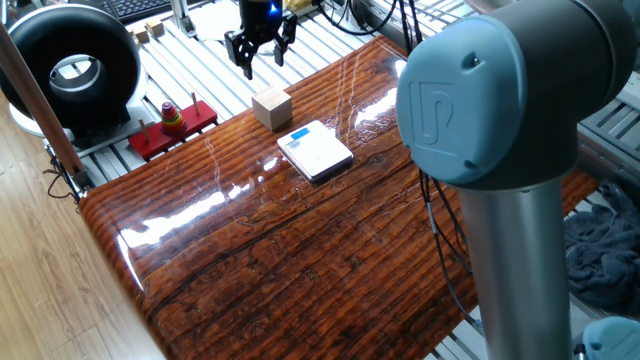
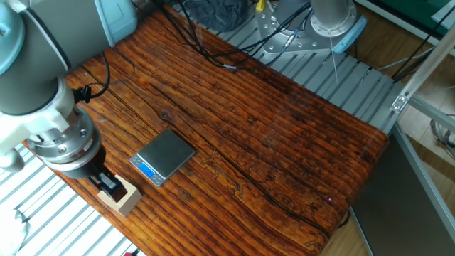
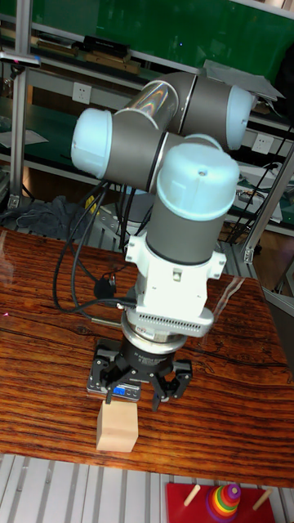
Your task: Place the block on the scale
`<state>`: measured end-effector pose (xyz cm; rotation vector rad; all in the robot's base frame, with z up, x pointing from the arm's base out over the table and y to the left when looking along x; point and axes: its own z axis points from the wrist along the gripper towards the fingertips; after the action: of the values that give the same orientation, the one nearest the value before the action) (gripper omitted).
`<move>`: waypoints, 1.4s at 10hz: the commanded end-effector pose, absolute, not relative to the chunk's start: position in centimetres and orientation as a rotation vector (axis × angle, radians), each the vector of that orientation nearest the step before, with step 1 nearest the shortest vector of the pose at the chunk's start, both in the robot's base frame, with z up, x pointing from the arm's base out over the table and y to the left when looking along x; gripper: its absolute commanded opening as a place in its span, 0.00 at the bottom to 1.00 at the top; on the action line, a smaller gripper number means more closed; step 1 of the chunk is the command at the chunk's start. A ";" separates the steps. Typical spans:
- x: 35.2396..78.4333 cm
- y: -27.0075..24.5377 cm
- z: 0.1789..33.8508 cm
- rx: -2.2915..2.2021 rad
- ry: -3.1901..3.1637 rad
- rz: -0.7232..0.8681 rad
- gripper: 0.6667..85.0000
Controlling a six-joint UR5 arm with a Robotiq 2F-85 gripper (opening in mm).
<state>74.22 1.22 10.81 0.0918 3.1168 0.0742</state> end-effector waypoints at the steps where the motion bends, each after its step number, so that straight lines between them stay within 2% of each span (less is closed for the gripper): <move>1: 75.0 1.6 9.1 0.128 3.089 0.090 0.77; 7: 74.7 0.9 6.6 -0.003 3.098 0.061 0.86; 14: 73.1 1.4 5.5 -0.182 3.139 0.035 0.86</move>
<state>73.40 1.09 5.97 -0.1373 3.1356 0.0268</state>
